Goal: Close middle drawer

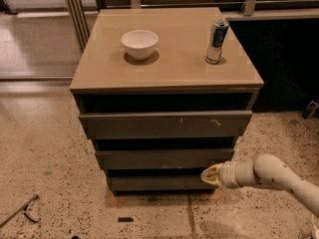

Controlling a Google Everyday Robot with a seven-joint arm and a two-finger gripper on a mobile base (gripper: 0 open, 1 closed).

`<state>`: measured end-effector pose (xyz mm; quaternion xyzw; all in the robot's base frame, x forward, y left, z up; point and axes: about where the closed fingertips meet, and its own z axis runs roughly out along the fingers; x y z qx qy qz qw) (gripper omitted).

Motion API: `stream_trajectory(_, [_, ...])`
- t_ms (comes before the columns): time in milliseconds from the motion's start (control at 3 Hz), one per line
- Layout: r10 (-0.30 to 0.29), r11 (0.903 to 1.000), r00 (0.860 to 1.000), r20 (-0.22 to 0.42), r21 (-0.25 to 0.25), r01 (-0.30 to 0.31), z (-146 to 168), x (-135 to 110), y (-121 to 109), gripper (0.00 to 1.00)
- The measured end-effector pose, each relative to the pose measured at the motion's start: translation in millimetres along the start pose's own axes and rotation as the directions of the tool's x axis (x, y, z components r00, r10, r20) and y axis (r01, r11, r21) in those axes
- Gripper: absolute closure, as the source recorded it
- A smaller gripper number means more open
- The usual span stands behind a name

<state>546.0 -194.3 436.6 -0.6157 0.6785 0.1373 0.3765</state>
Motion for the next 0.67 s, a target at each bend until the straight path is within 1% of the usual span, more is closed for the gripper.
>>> stream_trajectory(333, [-0.005, 0.9987, 1.0, 0.013, -0.051, 0.005, 2.0, -3.9, 12.5, 1.0])
stream_trajectory(667, [-0.005, 0.9987, 1.0, 0.012, -0.05, 0.005, 2.1, -3.9, 12.3, 0.81])
